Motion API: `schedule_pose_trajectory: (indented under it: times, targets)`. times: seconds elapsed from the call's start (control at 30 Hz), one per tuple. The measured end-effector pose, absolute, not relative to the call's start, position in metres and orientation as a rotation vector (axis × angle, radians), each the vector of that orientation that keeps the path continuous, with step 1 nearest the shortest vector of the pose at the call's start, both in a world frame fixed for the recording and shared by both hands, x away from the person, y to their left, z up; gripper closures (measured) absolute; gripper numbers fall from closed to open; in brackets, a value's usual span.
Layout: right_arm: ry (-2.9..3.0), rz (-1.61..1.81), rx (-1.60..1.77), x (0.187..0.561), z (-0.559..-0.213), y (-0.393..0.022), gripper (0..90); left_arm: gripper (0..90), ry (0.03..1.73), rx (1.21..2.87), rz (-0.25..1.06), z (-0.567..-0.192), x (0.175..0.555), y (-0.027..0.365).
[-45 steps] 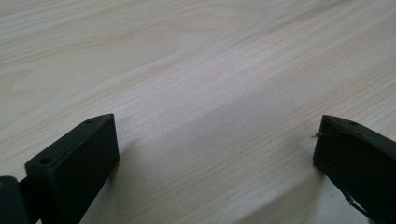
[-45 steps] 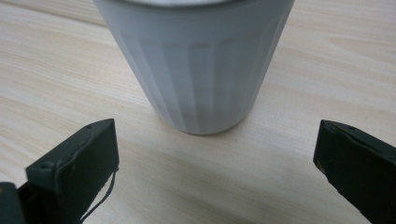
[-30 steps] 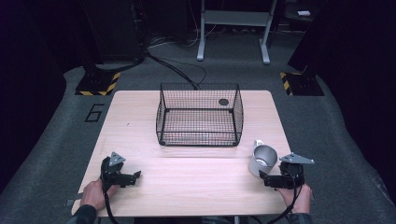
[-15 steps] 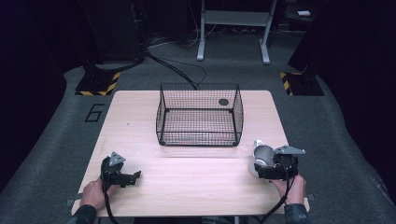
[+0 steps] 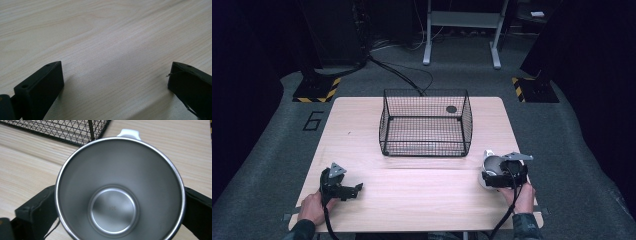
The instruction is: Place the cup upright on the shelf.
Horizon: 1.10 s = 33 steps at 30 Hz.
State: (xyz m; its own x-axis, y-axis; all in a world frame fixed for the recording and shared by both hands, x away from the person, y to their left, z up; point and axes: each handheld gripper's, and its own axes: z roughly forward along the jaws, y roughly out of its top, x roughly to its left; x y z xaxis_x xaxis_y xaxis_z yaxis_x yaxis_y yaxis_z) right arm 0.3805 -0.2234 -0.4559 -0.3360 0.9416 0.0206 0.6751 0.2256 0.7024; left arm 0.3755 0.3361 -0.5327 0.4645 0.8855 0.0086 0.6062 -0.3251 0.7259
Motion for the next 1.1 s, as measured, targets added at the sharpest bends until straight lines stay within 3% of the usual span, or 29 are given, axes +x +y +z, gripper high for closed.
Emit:
schedule_pose_trajectory:
  times: [0.17,1.1]
  targets:
    - [2.087,0.844,1.498,0.3831,-0.4549,-0.2190,4.7,0.1,1.238,2.051,0.543,-0.5327,0.3755,0.3360]
    - [2.083,0.859,1.480,0.3799,-0.4547,-0.2218,6.3,0.0,1.238,2.051,0.542,-0.5327,0.3755,0.3358]
